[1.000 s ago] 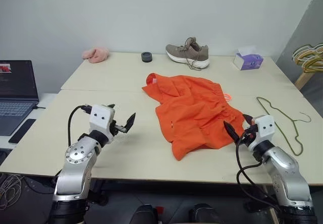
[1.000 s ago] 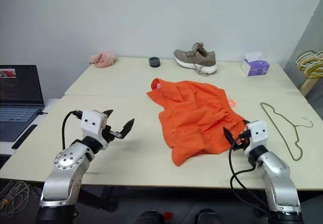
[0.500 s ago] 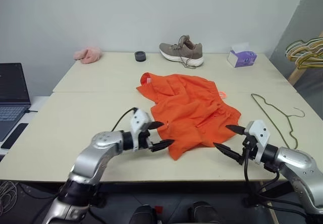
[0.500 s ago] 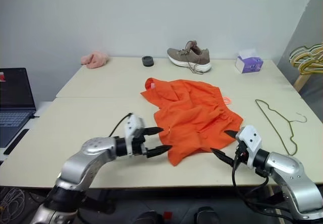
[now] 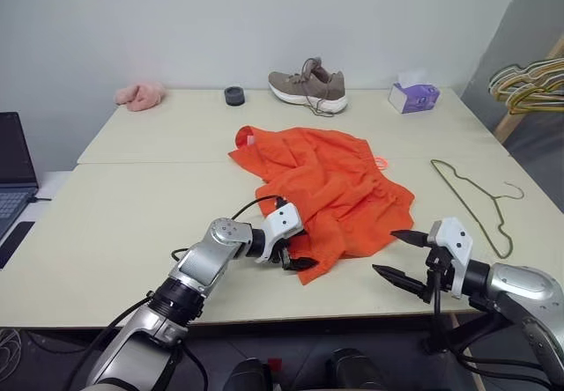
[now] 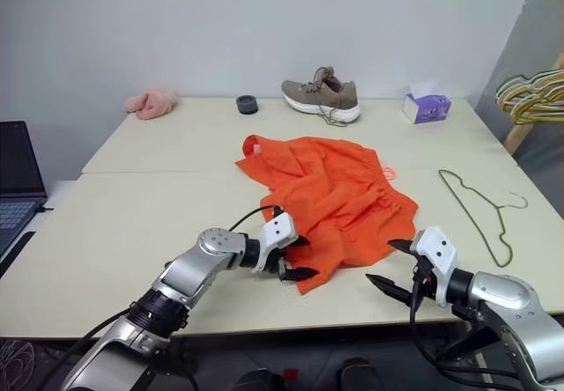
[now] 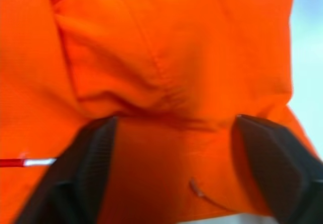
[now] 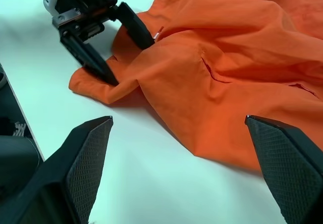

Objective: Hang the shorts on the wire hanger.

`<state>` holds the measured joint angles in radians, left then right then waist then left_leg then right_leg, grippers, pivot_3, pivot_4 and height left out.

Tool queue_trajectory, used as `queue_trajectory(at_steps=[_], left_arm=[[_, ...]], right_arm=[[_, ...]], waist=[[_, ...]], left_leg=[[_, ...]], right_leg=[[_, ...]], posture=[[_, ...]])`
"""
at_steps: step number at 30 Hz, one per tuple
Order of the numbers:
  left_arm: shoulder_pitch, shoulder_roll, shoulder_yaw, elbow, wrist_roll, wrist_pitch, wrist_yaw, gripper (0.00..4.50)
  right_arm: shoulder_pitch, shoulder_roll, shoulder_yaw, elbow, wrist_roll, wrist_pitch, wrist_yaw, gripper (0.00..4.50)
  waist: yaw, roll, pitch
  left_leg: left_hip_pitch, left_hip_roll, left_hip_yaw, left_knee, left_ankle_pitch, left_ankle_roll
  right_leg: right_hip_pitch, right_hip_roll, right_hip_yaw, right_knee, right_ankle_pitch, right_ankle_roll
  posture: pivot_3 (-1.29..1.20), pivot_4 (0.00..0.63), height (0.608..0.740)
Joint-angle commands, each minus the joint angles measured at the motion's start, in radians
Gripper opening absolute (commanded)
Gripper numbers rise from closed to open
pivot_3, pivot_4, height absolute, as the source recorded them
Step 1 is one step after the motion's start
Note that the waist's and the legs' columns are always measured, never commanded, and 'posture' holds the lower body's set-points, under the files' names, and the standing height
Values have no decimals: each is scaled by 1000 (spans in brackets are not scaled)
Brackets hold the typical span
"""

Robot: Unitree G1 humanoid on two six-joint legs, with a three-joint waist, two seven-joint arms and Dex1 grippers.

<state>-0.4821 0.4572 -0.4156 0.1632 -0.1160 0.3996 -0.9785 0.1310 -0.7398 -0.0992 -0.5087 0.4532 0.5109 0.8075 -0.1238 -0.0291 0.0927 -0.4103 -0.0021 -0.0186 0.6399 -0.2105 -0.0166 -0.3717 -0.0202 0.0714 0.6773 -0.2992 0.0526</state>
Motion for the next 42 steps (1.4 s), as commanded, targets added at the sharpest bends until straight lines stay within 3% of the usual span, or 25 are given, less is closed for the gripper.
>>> queue_trajectory(at_steps=[1,9,10,19,29,34,37,42], left_arm=[[-3,29,19,19,21,-46,-25,2664],[-10,86,121,18,11,-102,-7,94],[-13,94,137,23,12,-107,0,17],[-36,210,315,42,-23,-122,7,17],[-26,248,368,3,-52,-94,-20,17],[-10,256,368,-13,-52,-92,-18,17],[-1,262,366,-17,-49,-97,-19,0],[31,292,368,-24,-45,-116,-43,0]], right_arm=[[-24,-23,-22,3,-23,-45,15,4500],[-105,-56,10,118,-139,-141,20,4500],[-123,-59,16,139,-158,-155,23,4500],[-399,-99,249,499,-528,-534,16,4500],[-688,47,462,885,-808,-848,-85,4500],[-764,102,497,996,-849,-926,-108,4500],[-798,125,501,1034,-847,-937,-95,3892],[-830,135,507,1068,-842,-902,-31,2200]], waist=[[-6,0,0],[-23,0,1],[-22,0,1],[-24,2,5],[-24,2,6],[-33,2,6],[-40,2,6],[-45,3,5]], left_leg=[[0,0,0,0,0,0],[0,0,0,0,0,0],[0,0,0,0,0,0],[0,0,1,0,0,0],[0,0,0,0,0,0],[0,0,-1,1,0,0],[0,0,-1,1,0,0],[0,0,-2,2,0,0]], right_leg=[[0,0,0,0,0,0],[-1,0,0,0,0,0],[-1,0,0,0,0,0],[-1,0,0,1,1,1],[-1,-1,0,2,2,0],[0,-1,0,3,3,-1],[0,-1,-1,3,5,-3],[0,-1,-1,4,5,-3]], posture=[[-224,67,740],[-206,66,740],[-203,67,740],[-180,61,740],[-153,47,740],[-150,42,740],[-149,39,740],[-148,36,740]])
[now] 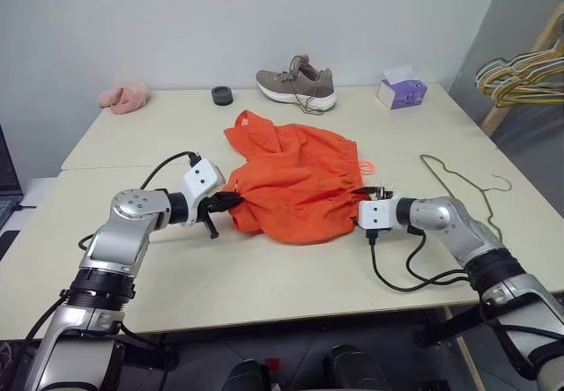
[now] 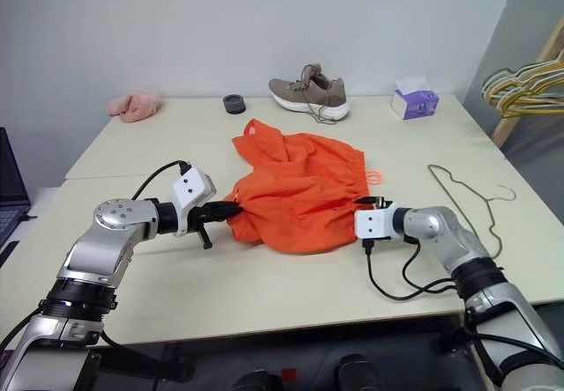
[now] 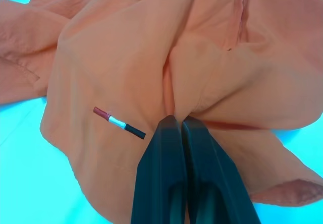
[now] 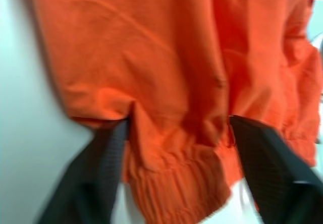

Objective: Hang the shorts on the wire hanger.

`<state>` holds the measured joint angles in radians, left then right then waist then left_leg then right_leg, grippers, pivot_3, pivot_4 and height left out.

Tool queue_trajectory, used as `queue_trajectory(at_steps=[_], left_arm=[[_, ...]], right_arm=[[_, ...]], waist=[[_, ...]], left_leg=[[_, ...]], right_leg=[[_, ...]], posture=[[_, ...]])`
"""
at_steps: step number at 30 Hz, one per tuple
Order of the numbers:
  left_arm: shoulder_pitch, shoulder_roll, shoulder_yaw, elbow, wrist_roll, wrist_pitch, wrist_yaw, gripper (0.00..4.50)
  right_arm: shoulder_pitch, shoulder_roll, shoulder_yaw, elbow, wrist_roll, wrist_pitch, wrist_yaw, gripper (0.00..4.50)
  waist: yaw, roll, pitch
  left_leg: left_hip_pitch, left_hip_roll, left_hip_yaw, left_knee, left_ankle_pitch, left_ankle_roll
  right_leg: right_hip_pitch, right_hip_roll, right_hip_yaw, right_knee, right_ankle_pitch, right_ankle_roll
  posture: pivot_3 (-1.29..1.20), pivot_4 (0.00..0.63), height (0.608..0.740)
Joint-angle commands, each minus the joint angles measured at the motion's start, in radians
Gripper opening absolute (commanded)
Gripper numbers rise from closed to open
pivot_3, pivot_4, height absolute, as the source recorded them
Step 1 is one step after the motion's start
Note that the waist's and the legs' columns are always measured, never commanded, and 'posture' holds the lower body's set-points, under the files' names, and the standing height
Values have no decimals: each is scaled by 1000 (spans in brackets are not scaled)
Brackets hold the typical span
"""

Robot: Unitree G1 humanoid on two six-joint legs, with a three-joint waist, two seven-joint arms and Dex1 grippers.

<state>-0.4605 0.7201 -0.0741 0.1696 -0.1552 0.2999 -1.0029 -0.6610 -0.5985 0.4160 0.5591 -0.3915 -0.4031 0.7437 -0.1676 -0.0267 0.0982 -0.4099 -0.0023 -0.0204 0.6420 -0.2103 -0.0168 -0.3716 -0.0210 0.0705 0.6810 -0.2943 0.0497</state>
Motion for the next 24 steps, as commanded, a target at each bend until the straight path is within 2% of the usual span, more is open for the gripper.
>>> queue_trajectory(at_steps=[1,6,12,18,21,24], left_arm=[[23,40,25,-35,-7,-23,-30,0],[76,82,22,-41,7,-71,-63,0],[123,130,31,-27,24,-135,-82,0],[186,208,49,-79,-35,-106,-187,0],[249,257,76,-186,-146,4,-282,0],[286,315,138,-311,-298,163,-354,0]], right_arm=[[-37,-4,-10,-2,10,22,47,1769],[-21,-8,-33,-53,65,76,128,16],[27,-44,-100,-234,233,234,294,16],[140,-171,-140,-558,437,469,523,16],[206,-243,-180,-734,584,647,601,16],[215,-274,-265,-879,780,888,600,16]], waist=[[-2,0,0],[-2,0,0],[0,1,-1],[5,1,-1],[4,1,-1],[3,2,0]], left_leg=[[0,0,0,0,0,0],[0,0,-1,0,0,0],[0,0,-2,0,0,0],[0,0,-3,1,0,0],[0,0,-3,0,0,0],[-1,1,-3,0,0,0]], right_leg=[[0,0,0,0,0,0],[0,0,-1,1,0,0],[0,-3,-2,1,0,0],[1,-5,-4,1,0,0],[0,-5,-4,0,0,0],[0,-6,-4,0,0,0]], posture=[[-148,31,740],[-144,29,740],[-138,25,740],[-144,29,740],[-148,33,740],[-150,35,740]])
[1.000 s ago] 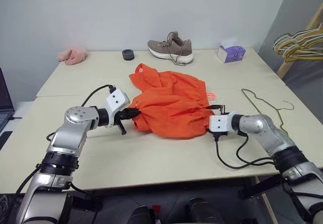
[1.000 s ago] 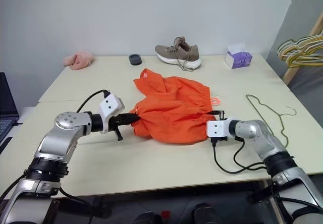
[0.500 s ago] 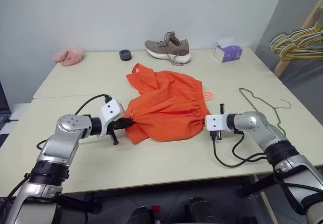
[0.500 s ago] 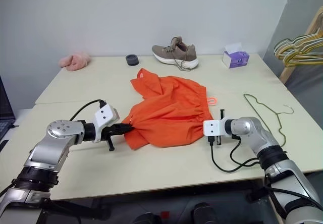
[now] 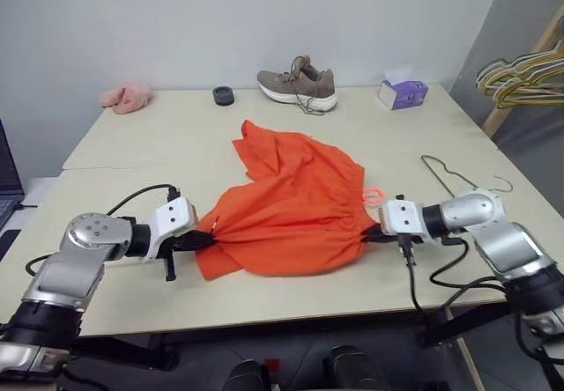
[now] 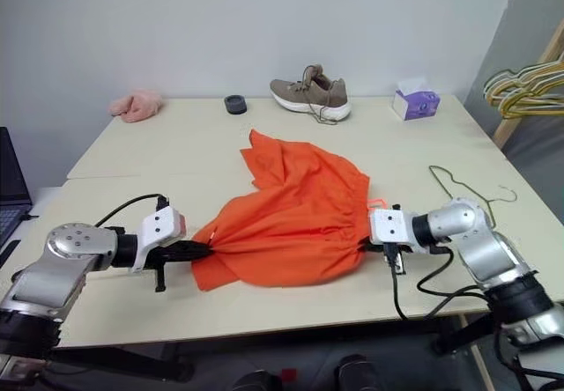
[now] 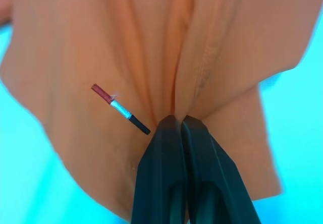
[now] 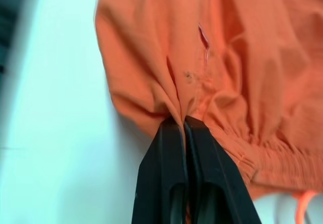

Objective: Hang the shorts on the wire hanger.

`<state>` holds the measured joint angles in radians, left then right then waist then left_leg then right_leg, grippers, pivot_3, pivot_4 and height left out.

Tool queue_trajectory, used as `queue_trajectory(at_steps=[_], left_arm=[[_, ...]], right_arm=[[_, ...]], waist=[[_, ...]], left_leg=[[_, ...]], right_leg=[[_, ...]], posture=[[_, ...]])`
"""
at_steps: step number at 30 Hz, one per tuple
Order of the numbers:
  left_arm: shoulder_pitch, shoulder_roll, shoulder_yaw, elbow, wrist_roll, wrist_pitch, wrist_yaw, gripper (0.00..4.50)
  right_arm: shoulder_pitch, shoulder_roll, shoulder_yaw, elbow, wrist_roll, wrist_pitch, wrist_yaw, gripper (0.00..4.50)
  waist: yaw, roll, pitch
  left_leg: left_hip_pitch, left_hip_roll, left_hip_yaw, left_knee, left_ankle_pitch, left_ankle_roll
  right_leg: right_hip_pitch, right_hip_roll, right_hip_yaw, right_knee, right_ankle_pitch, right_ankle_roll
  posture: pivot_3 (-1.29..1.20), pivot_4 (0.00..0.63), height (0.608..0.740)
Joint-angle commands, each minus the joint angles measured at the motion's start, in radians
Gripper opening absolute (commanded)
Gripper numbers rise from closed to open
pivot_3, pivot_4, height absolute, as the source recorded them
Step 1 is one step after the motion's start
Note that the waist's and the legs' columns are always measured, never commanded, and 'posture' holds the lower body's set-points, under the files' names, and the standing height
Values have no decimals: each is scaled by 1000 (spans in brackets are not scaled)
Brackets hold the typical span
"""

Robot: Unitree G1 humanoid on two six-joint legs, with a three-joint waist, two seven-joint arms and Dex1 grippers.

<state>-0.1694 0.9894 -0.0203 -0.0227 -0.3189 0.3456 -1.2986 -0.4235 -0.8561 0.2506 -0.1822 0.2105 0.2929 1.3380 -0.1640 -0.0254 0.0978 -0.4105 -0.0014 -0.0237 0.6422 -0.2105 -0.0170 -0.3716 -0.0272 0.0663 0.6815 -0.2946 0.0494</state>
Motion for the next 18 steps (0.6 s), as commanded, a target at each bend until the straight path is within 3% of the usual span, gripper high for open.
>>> queue_trajectory(at_steps=[1,5,9,13,18], left_arm=[[-49,45,119,-121,-186,171,-49,0],[-238,14,171,-50,-277,282,3,0],[-453,-84,36,205,-91,116,54,0],[-706,-264,-55,588,97,-101,191,0],[-1059,-433,-83,1097,287,-345,582,0]], right_arm=[[-61,-11,-146,-158,269,307,-20,16],[-197,2,-237,-118,434,557,-86,16],[-382,87,-186,208,329,557,-179,16],[-615,204,-80,710,93,319,-271,16],[-899,340,47,1224,-222,-197,-542,16]], waist=[[-1,0,0],[4,1,1],[4,1,-1],[5,0,-2],[-12,0,-2]], left_leg=[[0,1,0,0,0,0],[1,2,-1,2,0,0],[6,-1,0,1,0,0],[5,-3,1,3,0,0],[-14,-5,1,3,1,0]], right_leg=[[0,0,0,0,0,0],[1,1,-3,0,-1,1],[2,4,-3,-2,-4,2],[4,5,0,-1,1,1],[-14,3,2,1,6,5]], posture=[[-149,37,740],[-152,36,740],[-159,30,740],[-158,22,740],[-150,9,740]])
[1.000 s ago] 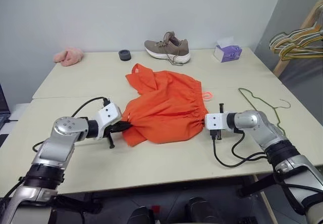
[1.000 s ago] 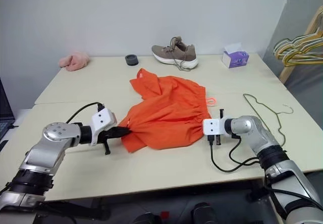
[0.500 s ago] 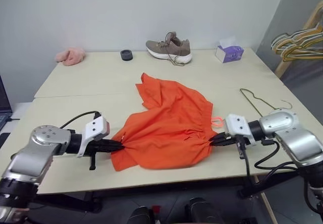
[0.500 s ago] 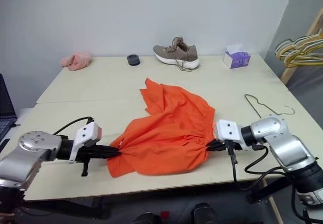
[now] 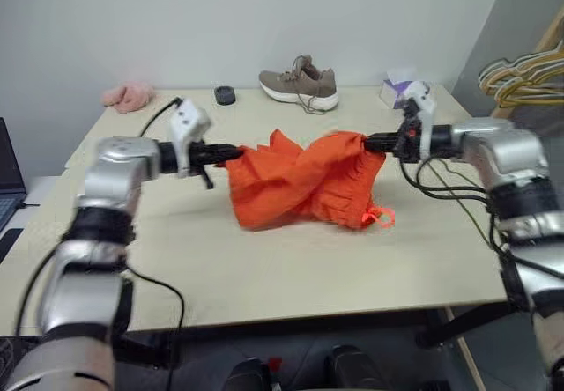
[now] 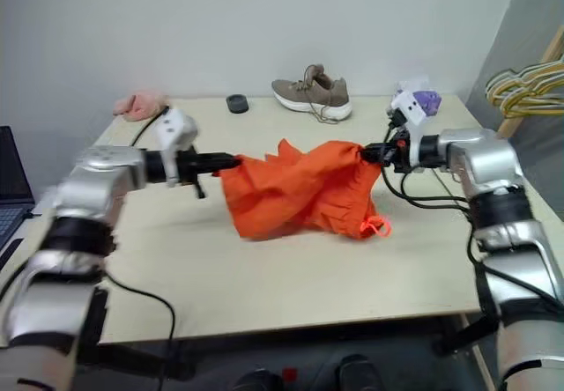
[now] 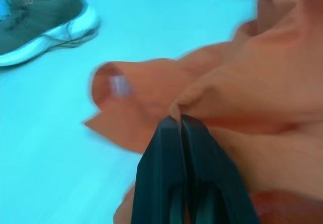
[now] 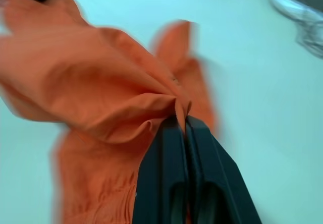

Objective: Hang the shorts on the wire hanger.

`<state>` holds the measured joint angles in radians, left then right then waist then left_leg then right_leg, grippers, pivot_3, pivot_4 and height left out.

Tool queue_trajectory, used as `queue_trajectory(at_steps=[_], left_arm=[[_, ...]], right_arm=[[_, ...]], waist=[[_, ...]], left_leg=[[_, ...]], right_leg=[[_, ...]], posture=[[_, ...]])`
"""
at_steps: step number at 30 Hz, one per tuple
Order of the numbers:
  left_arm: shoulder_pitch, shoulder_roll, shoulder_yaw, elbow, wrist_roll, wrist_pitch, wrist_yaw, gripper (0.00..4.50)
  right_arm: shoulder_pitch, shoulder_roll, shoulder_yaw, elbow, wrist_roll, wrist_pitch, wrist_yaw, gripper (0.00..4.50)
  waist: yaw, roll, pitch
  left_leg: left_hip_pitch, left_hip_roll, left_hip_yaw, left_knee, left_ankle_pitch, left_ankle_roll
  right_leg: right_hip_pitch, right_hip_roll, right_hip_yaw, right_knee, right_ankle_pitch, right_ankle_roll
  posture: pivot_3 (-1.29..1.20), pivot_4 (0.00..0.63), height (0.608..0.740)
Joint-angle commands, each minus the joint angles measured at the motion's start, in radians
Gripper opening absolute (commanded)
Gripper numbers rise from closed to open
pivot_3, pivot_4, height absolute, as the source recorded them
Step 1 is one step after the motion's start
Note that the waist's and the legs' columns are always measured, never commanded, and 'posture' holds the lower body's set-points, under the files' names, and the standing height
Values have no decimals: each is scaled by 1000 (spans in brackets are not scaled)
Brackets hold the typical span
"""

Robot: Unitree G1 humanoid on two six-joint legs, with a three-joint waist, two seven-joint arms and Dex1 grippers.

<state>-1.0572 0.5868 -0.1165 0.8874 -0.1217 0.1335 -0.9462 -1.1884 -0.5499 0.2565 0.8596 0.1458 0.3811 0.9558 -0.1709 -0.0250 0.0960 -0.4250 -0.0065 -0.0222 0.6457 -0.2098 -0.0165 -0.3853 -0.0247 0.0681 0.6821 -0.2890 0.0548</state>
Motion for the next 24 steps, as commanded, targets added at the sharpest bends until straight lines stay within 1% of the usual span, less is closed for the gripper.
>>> queue_trajectory(at_steps=[1,3,5,6,8,10,11,13,15,17,18,19,20,21,22,23,24], left_arm=[[-235,-46,20,255,112,-160,314,0],[-355,-55,36,349,148,-195,471,0],[-435,-47,48,397,172,-225,564,0],[-462,-40,54,411,181,-238,594,0],[-613,31,25,412,265,-334,731,0],[-696,77,-13,404,339,-418,793,0],[-712,91,-39,399,378,-457,802,0],[-727,111,-81,396,440,-515,811,0],[-692,138,-144,375,521,-584,811,0],[-593,150,-181,358,549,-622,720,0],[-534,151,-185,352,542,-626,659,0],[-479,148,-176,347,521,-618,589,0],[-420,144,-159,337,490,-608,514,0],[-366,142,-139,323,459,-594,453,0],[-263,142,-114,282,399,-550,322,0],[-190,144,-98,245,358,-515,231,0],[-123,151,-86,194,324,-471,158,0]], right_arm=[[-182,55,58,246,-207,-374,-229,16],[-278,84,87,336,-300,-526,-381,16],[-342,97,103,389,-367,-622,-482,16],[-365,103,107,407,-393,-654,-517,16],[-464,92,122,415,-468,-792,-676,16],[-507,86,116,421,-502,-875,-754,16],[-508,84,109,425,-509,-904,-768,16],[-501,82,107,432,-528,-951,-790,16],[-450,75,130,424,-570,-1029,-832,16],[-364,81,133,419,-581,-1079,-829,16],[-318,86,135,417,-585,-1100,-813,16],[-276,91,134,415,-584,-1115,-792,16],[-233,98,131,411,-580,-1128,-762,16],[-196,103,129,406,-575,-1141,-735,16],[-130,110,132,390,-564,-1169,-676,16],[-85,115,133,377,-557,-1187,-634,16],[-47,119,129,361,-545,-1206,-592,16]], waist=[[-11,0,0],[-28,0,0],[-47,0,0],[-53,0,-1],[-65,0,0],[-81,0,0],[-84,0,0],[-81,1,-1],[-77,1,-1],[-71,1,-1],[-65,1,-2],[-61,2,-2],[-58,2,-2],[-58,2,-2],[-58,2,-2],[-57,2,-4],[-58,2,-4]], left_leg=[[-6,0,0,0,0,0],[-13,-1,1,-1,3,-5],[-23,-2,2,-1,3,-5],[-25,-2,1,-2,3,-6],[-26,-2,2,-4,3,-6],[-31,-3,3,-3,4,-7],[-32,-3,3,-4,4,-7],[-29,-3,3,-5,4,-7],[-18,-4,4,-6,2,-4],[-4,-6,5,-9,2,-2],[7,-7,4,-10,3,0],[18,-7,4,-10,3,0],[29,-7,4,-12,3,0],[31,-6,4,-12,4,2],[31,-6,3,-12,5,2],[30,-6,3,-11,5,2],[27,-6,3,-10,5,2]], right_leg=[[-6,-2,0,0,0,0],[-14,-9,0,0,0,1],[-26,-10,0,2,-1,3],[-27,-11,0,5,-1,3],[-29,-11,0,4,-1,4],[-37,-11,2,10,-2,4],[-39,-11,3,12,-2,4],[-38,-11,2,14,-4,7],[-28,-11,2,13,-5,9],[-14,-11,2,13,-6,9],[-2,-8,1,12,-6,9],[10,-8,1,11,-9,13],[22,-7,1,7,-10,13],[26,-6,1,5,-9,12],[26,-6,1,4,-9,11],[25,-6,1,5,-8,11],[21,-6,1,7,-4,7]], posture=[[-149,8,740],[-148,7,740],[-150,6,740],[-153,5,740],[-152,6,740],[-149,8,740],[-150,9,740],[-145,12,740],[-132,15,740],[-132,15,740],[-121,17,740],[-121,17,740],[-121,17,740],[-121,17,740],[-106,25,740],[-106,25,740],[-105,31,740]])
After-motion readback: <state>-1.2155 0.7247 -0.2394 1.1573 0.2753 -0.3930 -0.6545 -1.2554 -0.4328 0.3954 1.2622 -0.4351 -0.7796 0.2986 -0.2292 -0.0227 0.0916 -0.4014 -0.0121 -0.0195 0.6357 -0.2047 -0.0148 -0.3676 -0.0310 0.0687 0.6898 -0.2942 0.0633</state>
